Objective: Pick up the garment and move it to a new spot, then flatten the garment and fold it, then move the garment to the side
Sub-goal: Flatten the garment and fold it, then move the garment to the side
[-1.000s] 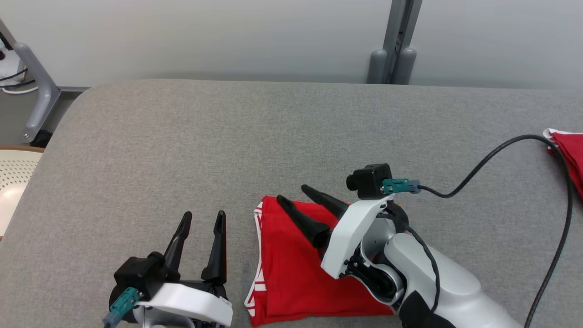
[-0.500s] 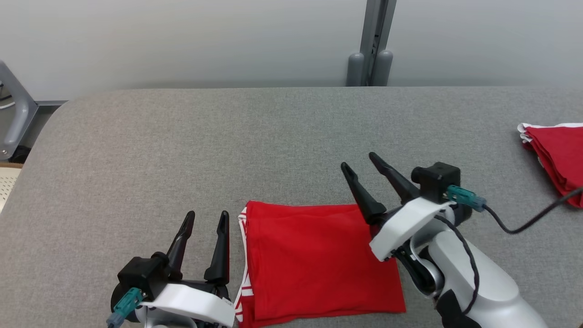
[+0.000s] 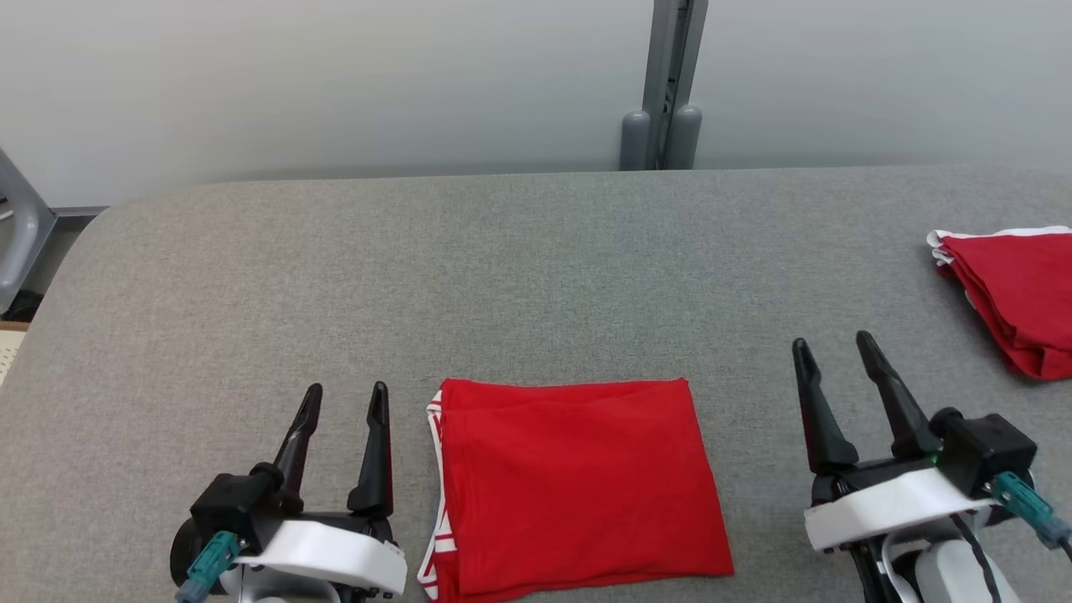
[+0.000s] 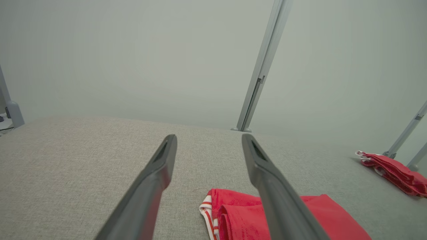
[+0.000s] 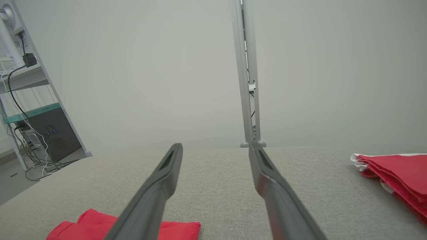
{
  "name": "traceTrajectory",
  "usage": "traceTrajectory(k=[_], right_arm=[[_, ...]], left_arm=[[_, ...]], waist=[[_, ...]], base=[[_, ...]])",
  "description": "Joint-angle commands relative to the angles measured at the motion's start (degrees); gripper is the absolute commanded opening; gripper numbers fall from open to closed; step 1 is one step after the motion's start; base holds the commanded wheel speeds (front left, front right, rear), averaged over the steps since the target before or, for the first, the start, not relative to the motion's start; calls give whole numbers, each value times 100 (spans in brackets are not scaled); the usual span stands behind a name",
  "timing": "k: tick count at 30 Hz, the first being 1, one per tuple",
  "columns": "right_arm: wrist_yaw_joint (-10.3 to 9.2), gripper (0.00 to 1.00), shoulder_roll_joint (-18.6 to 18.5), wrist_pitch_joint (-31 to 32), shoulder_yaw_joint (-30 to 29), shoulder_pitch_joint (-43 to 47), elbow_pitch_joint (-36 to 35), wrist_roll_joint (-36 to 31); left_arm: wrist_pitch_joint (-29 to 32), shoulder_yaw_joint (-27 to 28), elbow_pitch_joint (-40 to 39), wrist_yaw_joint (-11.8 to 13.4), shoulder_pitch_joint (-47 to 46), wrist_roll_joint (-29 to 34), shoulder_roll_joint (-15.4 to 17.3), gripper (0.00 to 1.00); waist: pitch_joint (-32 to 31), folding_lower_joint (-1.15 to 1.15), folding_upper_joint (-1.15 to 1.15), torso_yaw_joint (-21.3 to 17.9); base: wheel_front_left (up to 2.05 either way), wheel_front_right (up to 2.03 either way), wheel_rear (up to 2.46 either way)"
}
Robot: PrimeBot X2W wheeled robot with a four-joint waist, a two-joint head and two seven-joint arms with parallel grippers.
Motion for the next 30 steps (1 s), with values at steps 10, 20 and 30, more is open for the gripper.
traceTrajectory(k=[10, 20, 30], right_arm=[[3, 100, -4, -25, -326, 588, -482, 170], [3, 100, -4, -26, -371, 663, -351, 119], [3, 100, -4, -26, -438, 678, -274, 94]], left_arm=[[-24, 367, 4, -94, 394, 311, -127, 100], [-24, 538, 109, -243, 465, 532, -208, 100], [-23, 623, 170, -350, 502, 655, -248, 100]], waist=[[-181, 0, 0, -28], [-285, 0, 0, 11], [-340, 0, 0, 16]], base=[[0, 0, 0], [0, 0, 0], [0, 0, 0]])
